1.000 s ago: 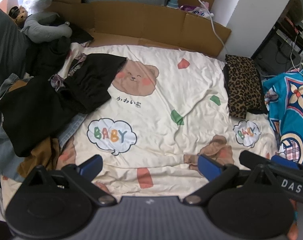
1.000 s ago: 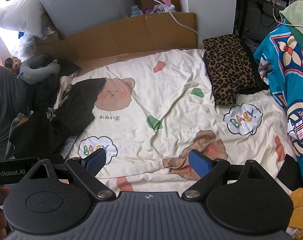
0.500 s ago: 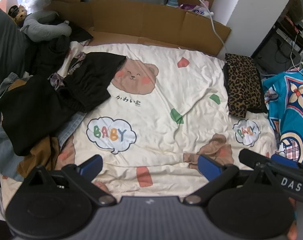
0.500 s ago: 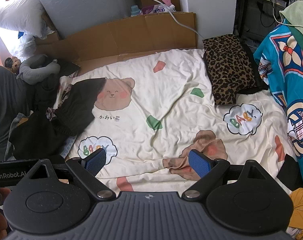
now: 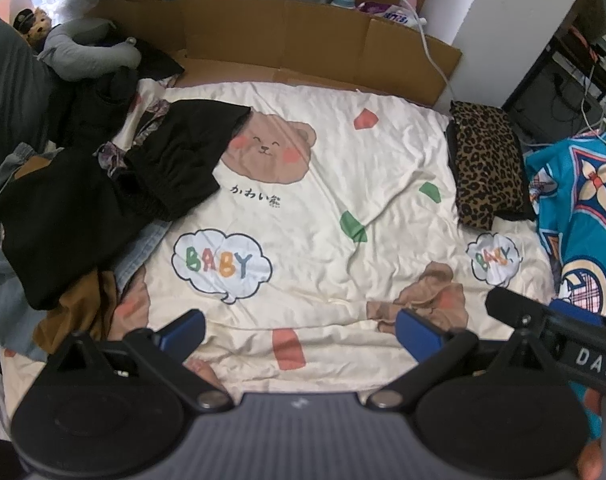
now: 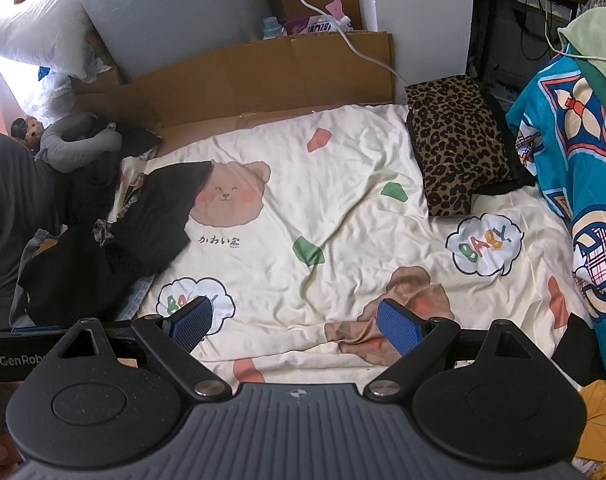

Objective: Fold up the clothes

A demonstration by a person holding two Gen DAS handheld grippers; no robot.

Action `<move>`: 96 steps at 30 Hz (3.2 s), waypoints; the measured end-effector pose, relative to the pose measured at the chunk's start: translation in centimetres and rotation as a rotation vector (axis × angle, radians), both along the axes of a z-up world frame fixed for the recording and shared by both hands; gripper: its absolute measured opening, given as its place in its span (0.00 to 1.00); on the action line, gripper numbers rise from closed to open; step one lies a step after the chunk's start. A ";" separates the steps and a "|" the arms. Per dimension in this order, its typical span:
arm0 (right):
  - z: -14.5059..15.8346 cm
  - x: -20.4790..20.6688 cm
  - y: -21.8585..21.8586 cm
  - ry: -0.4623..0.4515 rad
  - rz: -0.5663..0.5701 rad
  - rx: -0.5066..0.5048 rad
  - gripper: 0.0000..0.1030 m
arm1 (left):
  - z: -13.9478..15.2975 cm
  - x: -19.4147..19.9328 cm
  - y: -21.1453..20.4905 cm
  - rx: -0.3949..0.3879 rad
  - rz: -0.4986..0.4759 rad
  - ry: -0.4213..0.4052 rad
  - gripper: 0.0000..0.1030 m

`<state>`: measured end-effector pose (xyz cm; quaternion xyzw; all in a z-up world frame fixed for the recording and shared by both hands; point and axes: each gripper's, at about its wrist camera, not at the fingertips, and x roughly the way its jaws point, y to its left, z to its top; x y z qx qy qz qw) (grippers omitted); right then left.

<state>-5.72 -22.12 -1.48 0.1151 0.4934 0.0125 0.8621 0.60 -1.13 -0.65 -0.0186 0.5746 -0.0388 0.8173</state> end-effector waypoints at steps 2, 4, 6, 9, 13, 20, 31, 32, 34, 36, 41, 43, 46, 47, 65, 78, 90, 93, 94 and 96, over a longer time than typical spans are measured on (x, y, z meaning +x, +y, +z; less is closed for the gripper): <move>0.0 0.0 -0.1 -0.002 0.001 -0.001 0.91 | -0.1 0.1 0.0 -0.001 -0.001 0.004 0.99; 0.2 0.0 0.0 -0.009 0.001 -0.004 0.91 | -0.3 0.0 -0.3 0.003 -0.003 -0.006 0.99; 0.1 0.0 0.0 -0.006 0.000 -0.004 0.91 | -0.3 0.0 -0.3 0.002 -0.002 -0.004 0.99; 0.1 0.0 0.0 -0.004 0.000 -0.004 0.91 | -0.4 0.1 -0.2 0.000 -0.002 -0.005 0.99; 0.1 0.2 0.1 0.003 -0.001 -0.002 0.91 | -0.5 0.1 0.3 -0.005 -0.001 -0.009 0.99; 0.0 0.2 0.1 0.000 -0.005 0.002 0.91 | -0.5 0.0 0.4 -0.011 0.001 -0.009 0.99; 0.2 0.4 -0.5 -0.016 -0.008 0.003 0.91 | -0.2 0.1 0.8 -0.043 0.015 -0.013 0.99; 0.2 0.5 -0.6 -0.020 -0.009 0.000 0.91 | -0.2 0.1 0.8 -0.043 0.015 -0.013 0.99; 0.3 0.6 -0.7 -0.030 -0.012 -0.010 0.91 | -0.1 0.0 1.0 -0.047 0.016 -0.017 0.99; 0.3 0.8 -0.8 -0.041 -0.015 -0.019 0.91 | 0.1 -0.2 1.3 -0.059 0.018 -0.034 0.99; 0.3 1.0 -1.0 -0.053 -0.012 -0.026 0.91 | 0.3 -0.1 1.0 -0.054 0.012 -0.057 0.98; 0.3 1.1 -0.9 -0.059 -0.007 -0.025 0.91 | 0.4 0.0 1.1 -0.062 0.018 -0.059 0.98; 0.4 1.3 -0.6 -0.078 0.014 -0.034 0.91 | 0.4 0.2 1.1 -0.054 0.028 -0.067 0.98; 0.5 1.3 -0.5 -0.086 0.024 -0.032 0.91 | 0.4 0.3 1.0 -0.048 0.030 -0.070 0.97; 0.1 3.5 0.2 -0.184 0.180 -0.015 0.91 | -1.1 4.1 1.5 0.038 0.068 -0.102 0.90; -0.6 6.3 -1.5 -0.339 0.257 0.028 0.91 | -1.7 9.8 5.2 0.050 0.158 -0.162 0.87; -3.8 8.0 -3.7 -0.391 0.364 0.125 0.91 | -3.2 14.4 13.4 0.097 0.393 -0.250 0.87; -4.6 8.2 -4.2 -0.386 0.378 0.155 0.91 | -3.3 15.2 15.2 0.088 0.433 -0.256 0.87; -4.8 8.2 -4.3 -0.390 0.384 0.161 0.91 | -3.3 15.4 15.7 0.088 0.443 -0.261 0.87; -5.2 8.1 -4.6 -0.398 0.394 0.174 0.91 | -3.4 15.7 16.5 0.096 0.458 -0.271 0.87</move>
